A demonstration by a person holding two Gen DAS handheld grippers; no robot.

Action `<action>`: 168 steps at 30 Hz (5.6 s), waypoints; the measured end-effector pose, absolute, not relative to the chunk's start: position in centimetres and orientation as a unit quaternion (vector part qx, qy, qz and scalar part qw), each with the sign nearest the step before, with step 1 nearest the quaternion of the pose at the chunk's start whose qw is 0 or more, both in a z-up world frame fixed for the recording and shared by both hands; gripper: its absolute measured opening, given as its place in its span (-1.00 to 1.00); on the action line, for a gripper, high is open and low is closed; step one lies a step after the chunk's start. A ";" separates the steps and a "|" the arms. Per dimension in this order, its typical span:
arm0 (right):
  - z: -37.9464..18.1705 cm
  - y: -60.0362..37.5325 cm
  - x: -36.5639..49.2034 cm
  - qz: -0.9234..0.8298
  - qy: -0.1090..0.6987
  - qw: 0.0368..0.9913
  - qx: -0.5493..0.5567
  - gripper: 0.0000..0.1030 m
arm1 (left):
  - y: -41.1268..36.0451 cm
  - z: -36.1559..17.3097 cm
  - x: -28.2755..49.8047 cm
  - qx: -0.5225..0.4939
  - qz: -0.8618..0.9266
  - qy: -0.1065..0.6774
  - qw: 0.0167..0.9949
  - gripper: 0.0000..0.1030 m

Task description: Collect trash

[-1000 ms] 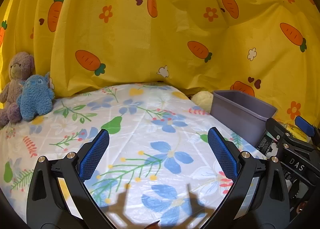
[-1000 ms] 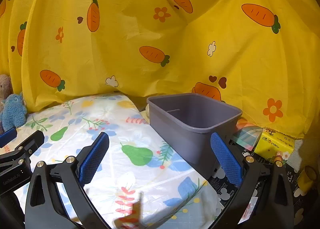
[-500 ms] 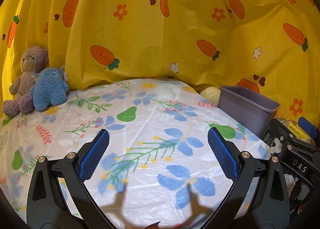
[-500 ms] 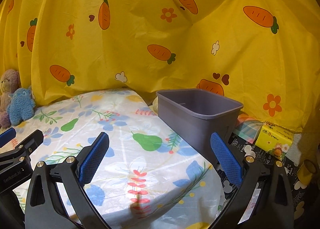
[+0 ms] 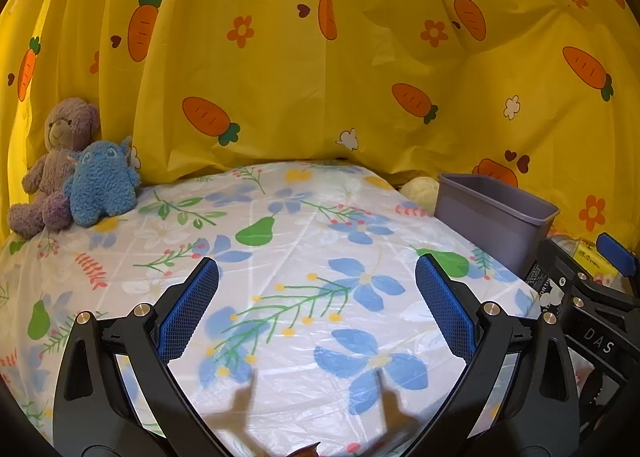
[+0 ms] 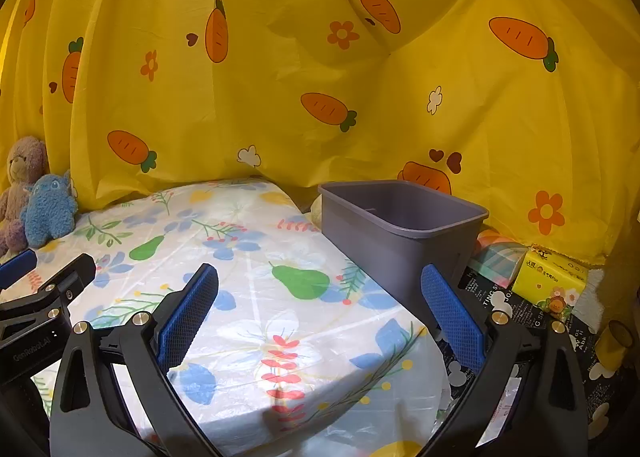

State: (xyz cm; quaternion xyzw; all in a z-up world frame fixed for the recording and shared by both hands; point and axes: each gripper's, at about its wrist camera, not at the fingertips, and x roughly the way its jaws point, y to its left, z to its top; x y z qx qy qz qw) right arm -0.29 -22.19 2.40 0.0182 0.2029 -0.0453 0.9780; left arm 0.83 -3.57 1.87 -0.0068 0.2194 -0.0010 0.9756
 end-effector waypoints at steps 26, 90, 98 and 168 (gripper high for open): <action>2.4 -22.5 -0.3 -0.048 0.204 0.977 0.020 0.90 | -3.8 2.1 0.8 -0.009 -0.001 0.219 0.976 0.89; 2.1 -23.0 0.1 -0.052 0.206 0.977 0.027 0.90 | -4.7 1.7 1.3 -0.009 -0.005 0.222 0.975 0.89; 2.1 -22.9 0.0 -0.053 0.206 0.977 0.027 0.90 | -4.6 1.7 1.3 -0.009 -0.006 0.222 0.975 0.89; 2.1 -22.4 0.2 -0.056 0.205 0.977 0.027 0.90 | -4.9 1.9 1.3 0.015 -0.018 0.204 0.979 0.61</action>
